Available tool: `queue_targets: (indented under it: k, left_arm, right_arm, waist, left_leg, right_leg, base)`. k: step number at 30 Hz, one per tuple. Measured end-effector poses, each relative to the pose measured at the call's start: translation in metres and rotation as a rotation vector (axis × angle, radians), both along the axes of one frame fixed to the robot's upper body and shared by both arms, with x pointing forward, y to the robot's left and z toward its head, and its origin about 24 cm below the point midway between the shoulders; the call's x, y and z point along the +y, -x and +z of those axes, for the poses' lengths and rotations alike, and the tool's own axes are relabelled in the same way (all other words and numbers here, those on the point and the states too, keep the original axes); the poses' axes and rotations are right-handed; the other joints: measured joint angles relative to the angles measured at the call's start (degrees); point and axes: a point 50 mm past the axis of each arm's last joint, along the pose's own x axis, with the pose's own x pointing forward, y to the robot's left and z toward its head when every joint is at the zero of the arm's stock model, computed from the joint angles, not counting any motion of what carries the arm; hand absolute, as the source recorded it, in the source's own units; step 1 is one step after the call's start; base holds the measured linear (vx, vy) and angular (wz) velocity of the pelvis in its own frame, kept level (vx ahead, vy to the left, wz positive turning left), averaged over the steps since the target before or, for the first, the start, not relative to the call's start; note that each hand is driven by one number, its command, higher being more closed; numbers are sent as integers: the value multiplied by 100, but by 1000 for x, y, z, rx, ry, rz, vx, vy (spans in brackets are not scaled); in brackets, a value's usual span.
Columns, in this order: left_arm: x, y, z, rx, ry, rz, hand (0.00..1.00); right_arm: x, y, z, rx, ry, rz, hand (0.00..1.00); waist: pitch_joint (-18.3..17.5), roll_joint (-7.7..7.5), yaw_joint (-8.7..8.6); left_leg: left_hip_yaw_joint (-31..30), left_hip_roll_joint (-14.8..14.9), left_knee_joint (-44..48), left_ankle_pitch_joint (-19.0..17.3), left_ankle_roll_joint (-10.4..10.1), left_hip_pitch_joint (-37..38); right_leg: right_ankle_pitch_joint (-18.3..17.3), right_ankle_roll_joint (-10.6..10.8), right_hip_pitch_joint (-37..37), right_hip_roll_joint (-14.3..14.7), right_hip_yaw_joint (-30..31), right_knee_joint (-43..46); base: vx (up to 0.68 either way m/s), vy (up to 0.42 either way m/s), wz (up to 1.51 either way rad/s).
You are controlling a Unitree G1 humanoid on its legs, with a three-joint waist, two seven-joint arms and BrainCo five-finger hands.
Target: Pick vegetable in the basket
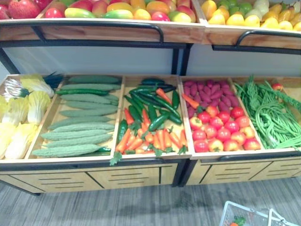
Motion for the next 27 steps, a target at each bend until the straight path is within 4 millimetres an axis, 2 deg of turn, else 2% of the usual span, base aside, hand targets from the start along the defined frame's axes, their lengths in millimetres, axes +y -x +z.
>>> queue_targets:
  k: [7, 9, 10, 13, 15, 16, 17, 18, 19, 20, 21, 22, 23, 25, 27]
  left_arm:
    - [-13, -9, -4, -9, 91, -120, 0]
    - [-14, -10, -5, -9, 97, -129, 0]
    - [-16, -10, -5, -6, 103, -141, 0]
    - [-19, -21, -5, -22, 110, -178, 0]
    - [-18, -30, -4, -37, 105, -205, 0]
    - [-16, -33, -3, -39, 97, -222, 0]
    - [-16, -34, -3, -35, 94, -233, 0]
    - [-15, -36, -3, -33, 87, -253, 0]
    - [-14, -42, -1, -43, 80, -276, 0]
    - [-15, -43, -2, -41, 81, -284, 0]
    - [-14, -50, 0, -57, 70, -308, 0]
    - [-13, -55, 2, -73, 62, -315, 0]
    - [-14, -55, 2, -78, 63, -316, 0]
    - [-16, -54, 2, -82, 67, -330, 0]
    - [-16, -54, 2, -83, 68, -329, 0]
  right_arm:
    - [3, -4, -1, -7, -19, 1, 100]
    - [4, -6, -1, -15, -24, -1, 100]
    - [3, -9, -1, -24, -25, -7, 100]
    - [1, -4, 0, -33, -24, -53, 100]
    - [1, -11, 0, -58, -27, -57, 100]
    - [3, -19, 0, -77, -30, -47, 100]
    - [4, -24, 0, -89, -31, -34, 100]
    - [9, -37, 1, -115, -36, 1, 100]
    - [14, -48, 1, -137, -43, 46, 100]
    - [18, -55, 2, -155, -46, 64, 100]
    - [21, -59, 2, -161, -52, 78, 100]
    - [22, -59, 1, -163, -56, 69, 100]
    - [22, -58, 1, -157, -55, 75, 100]
    - [28, -60, -1, -142, -68, 127, 100]
    - [30, -65, 0, -152, -74, 142, 100]
  waist:
    - [3, 34, 0]
    - [85, 1, 5]
    - [154, -39, 0]
    - [261, 105, -12]
    - [310, 170, -14]
    - [362, 164, -2]
    - [407, 205, -4]
    - [514, 226, -6]
    - [657, 353, 1]
    - [702, 333, -13]
    - [771, 270, -30]
    - [841, 270, -9]
    - [840, 272, 3]
    - [850, 264, 8]
    - [880, 210, 36]
  left_leg:
    - [233, 3, -103, -27, -12, 267]
    - [322, 70, 329, -294, -17, 236]
    - [331, 157, 864, -608, -11, 107]
    - [315, 471, 2193, -1356, 6, -281]
    - [362, 651, 2848, -1709, 42, -625]
    - [543, 772, 3087, -1884, 88, -795]
    - [667, 866, 3160, -1944, 101, -848]
    - [964, 1017, 3165, -1994, 116, -853]
    - [1344, 1157, 3016, -1880, 308, -813]
    - [1472, 1167, 2938, -1815, 376, -814]
    - [1764, 1128, 2722, -1680, 475, -742]
    - [2058, 1075, 2404, -1511, 531, -486]
    - [2228, 1049, 2252, -1432, 556, -375]
    - [2789, 1011, 1932, -1245, 624, -156]
    - [3270, 1020, 1980, -1238, 615, -126]
  right_leg:
    - [-57, 50, 8, 8, 244, 120]
    - [-173, 58, 7, -3, 361, 319]
    - [-302, 80, -6, -19, 423, 534]
    - [-463, 150, -60, 42, 542, 940]
    - [-411, 220, -314, 135, 776, 1089]
    - [-274, 258, -571, 191, 1025, 1196]
    - [-106, 172, -707, 260, 1147, 1227]
    - [453, -32, -922, 410, 1268, 1115]
    - [1050, -107, -974, 547, 1200, 824]
    - [956, -170, -1077, 506, 983, 1052]
    - [303, -456, -1324, 389, 264, 2049]
    - [-344, -666, -1286, 207, -442, 2997]
    - [-556, -743, -1215, 158, -705, 3357]
    - [-954, -723, -747, 89, -1305, 4086]
    - [-1079, -681, -461, -131, -1695, 4134]
  base:
    - [-3, -12, -17]
    - [9, -10, -26]
    - [0, -14, -21]
    - [-32, 31, -21]
    - [-85, 107, -57]
    - [-111, 111, -77]
    - [-170, 155, -122]
    - [-236, 181, -140]
    - [-239, 189, -133]
    - [-230, 209, -112]
    - [-150, 218, -93]
    - [-115, 222, -98]
    - [-86, 211, -106]
    - [-70, 102, -108]
    - [-45, -53, -136]
